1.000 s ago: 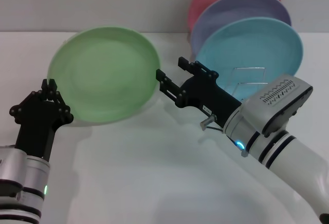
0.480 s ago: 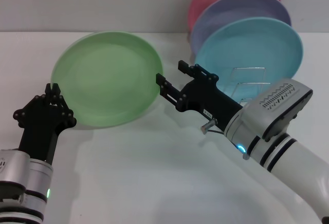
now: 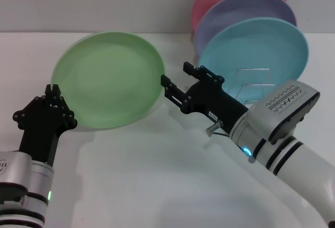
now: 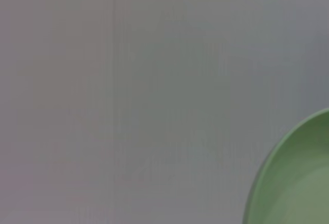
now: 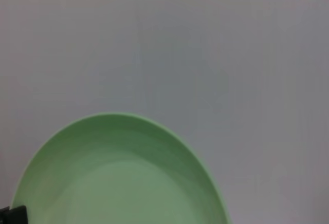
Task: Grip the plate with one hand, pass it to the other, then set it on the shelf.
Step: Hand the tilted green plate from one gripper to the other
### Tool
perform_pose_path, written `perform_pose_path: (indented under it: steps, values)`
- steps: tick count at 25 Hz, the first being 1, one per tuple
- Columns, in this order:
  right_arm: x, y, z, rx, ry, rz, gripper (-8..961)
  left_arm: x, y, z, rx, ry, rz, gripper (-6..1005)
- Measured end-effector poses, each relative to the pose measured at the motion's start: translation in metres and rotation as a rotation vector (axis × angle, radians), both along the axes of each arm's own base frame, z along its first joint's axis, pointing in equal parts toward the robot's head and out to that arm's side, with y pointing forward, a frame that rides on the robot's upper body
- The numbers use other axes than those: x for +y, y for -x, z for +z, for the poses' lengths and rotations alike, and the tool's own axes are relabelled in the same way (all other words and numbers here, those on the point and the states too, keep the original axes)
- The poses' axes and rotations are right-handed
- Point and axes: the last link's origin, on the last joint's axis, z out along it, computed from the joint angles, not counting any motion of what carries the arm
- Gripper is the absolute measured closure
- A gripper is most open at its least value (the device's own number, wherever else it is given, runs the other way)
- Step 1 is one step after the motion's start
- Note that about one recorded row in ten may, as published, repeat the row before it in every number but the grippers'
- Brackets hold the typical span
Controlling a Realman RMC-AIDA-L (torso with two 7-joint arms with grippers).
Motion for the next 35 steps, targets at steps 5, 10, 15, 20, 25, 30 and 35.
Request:
perform_pose_path:
  steps: [5,10,15,20,25,30,35]
  values:
    - [0.005,0.000,0.003,0.000,-0.014,-0.008,302,0.000,-0.005,-0.002,0.008,0.003,0.000,917]
    - [0.008,0.002,0.003,-0.011,-0.013,-0.004,304,0.000,-0.009,-0.003,0.044,-0.004,0.024,916]
    - [0.011,0.004,0.001,-0.023,-0.006,0.000,305,-0.002,-0.012,-0.005,0.050,-0.006,0.032,914]
    - [0.012,0.004,0.000,-0.030,-0.001,-0.002,307,-0.003,-0.015,-0.005,0.056,-0.010,0.041,913]
    - [0.015,0.006,-0.001,-0.041,0.005,-0.003,308,-0.004,-0.019,-0.005,0.070,-0.018,0.065,912]
    - [0.018,0.009,0.000,-0.041,0.002,0.004,310,-0.004,-0.020,-0.005,0.059,-0.024,0.076,911]
    - [0.020,0.011,0.000,-0.045,0.004,0.005,312,-0.005,-0.023,-0.005,0.055,-0.030,0.075,909]
